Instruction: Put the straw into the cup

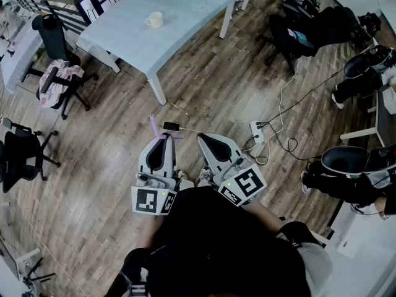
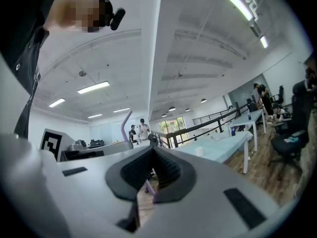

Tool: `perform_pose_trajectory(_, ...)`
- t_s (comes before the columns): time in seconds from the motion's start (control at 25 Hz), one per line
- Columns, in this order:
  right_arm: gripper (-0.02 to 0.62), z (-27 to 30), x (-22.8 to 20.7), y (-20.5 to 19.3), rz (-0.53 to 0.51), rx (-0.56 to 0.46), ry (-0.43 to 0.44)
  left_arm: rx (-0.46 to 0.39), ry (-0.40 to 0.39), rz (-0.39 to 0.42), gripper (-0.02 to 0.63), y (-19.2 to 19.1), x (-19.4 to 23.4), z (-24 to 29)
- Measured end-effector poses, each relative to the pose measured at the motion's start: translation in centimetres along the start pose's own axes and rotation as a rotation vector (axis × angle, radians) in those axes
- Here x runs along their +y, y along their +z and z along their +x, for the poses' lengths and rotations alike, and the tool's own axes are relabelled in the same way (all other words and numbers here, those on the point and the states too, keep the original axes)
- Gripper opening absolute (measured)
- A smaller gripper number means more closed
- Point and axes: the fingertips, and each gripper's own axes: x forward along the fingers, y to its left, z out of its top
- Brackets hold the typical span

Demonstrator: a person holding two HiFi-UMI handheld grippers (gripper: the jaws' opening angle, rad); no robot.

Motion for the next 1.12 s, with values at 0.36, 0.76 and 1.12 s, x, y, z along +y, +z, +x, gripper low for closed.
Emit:
perform_pose_trajectory(0.36, 0.008, 1.9, 1.3, 0.0, -0.02, -0.003, -0.037, 0.001, -0.042, 0.002, 0.031, 0.5, 2.8, -0.2)
perform_pose_trajectory(0.76, 0.008, 3.8, 3.4, -0.6, -0.044, -0.006, -0.056, 0.003, -0.058, 0.01, 0.032, 0.5, 5.2, -2.0)
perform_pose_trajectory(1.12, 0.008, 4.8, 4.3, -1.3, -0.051, 0.006, -0.056, 0.01, -0.051, -0.001, 0.032, 0.2, 6.9, -2.8)
